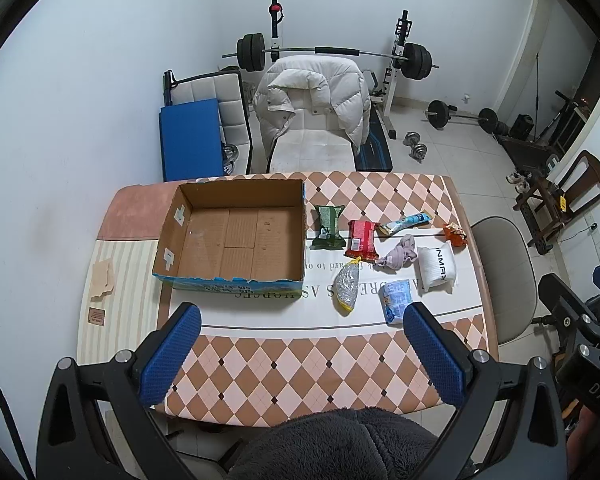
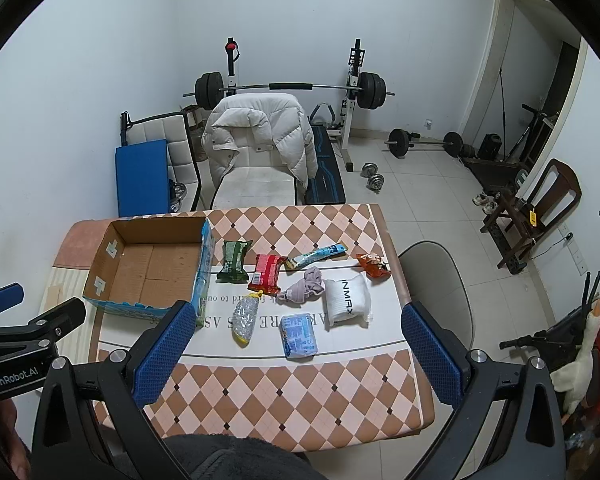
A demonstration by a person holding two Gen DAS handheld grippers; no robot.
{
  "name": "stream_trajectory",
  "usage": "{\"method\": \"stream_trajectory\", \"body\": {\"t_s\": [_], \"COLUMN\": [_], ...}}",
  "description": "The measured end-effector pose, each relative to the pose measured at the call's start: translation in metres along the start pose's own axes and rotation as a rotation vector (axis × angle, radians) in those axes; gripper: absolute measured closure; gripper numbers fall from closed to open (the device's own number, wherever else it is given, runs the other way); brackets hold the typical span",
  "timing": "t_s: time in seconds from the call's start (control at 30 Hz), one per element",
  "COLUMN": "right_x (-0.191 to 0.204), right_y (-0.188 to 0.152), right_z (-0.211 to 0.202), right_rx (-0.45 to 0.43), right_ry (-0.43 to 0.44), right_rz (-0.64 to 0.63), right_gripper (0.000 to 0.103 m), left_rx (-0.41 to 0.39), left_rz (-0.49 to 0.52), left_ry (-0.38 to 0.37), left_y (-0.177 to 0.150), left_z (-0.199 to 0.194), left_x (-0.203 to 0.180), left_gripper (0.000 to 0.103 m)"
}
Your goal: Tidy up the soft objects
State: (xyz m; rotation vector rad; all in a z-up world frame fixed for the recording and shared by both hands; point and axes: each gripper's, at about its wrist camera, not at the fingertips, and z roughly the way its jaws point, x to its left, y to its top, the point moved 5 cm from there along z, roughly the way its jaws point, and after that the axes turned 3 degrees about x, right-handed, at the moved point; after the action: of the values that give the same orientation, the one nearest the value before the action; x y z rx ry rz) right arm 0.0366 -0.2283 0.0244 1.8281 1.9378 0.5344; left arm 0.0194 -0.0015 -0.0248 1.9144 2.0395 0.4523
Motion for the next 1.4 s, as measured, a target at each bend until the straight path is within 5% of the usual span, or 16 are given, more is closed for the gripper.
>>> {"method": "stream_trajectory", "body": {"t_s": [0.3, 0.5, 0.73, 0.9, 1.17, 1.4], "right_x": [-0.003, -0.035, -0.061, -0.085, -0.120, -0.131], "right_y": [0.001, -0.003, -0.042, -0.065, -0.045, -0.049], "right_z": [0.005, 0.080, 0.245, 0.344, 0.442, 0.499], "right_rx": [0.021, 0.163, 0.410, 0.510, 0.601, 0.726], "right_ry": [0.020, 0.020, 0.039, 0.043, -0.032, 0.000], "right_rz": [0.029, 0.081, 0.104, 0.168, 0.102, 0.073], "right_gripper": [0.000, 0.000, 0.000, 0.000, 0.000, 0.000], "left_rx": [0.015, 0.019, 0.205, 0.356, 0.671, 0.812], "left_rz": [0.011, 0.051, 0.208, 0.310, 0.278, 0.250], "left_ry": [0.012, 0.119, 0.118, 0.092, -0.005, 0.008], "left_y": [0.009, 0.043, 0.065, 0.063, 0.029, -0.004], "left_z": [0.013, 0.068, 0.201, 0.284, 0.405, 0.464], "left_x": [-0.001, -0.008, -0.047, -0.086, -0.123, -0.126], "left_gripper": [0.000, 0.000, 0.000, 0.003, 0.017, 0.018]}}
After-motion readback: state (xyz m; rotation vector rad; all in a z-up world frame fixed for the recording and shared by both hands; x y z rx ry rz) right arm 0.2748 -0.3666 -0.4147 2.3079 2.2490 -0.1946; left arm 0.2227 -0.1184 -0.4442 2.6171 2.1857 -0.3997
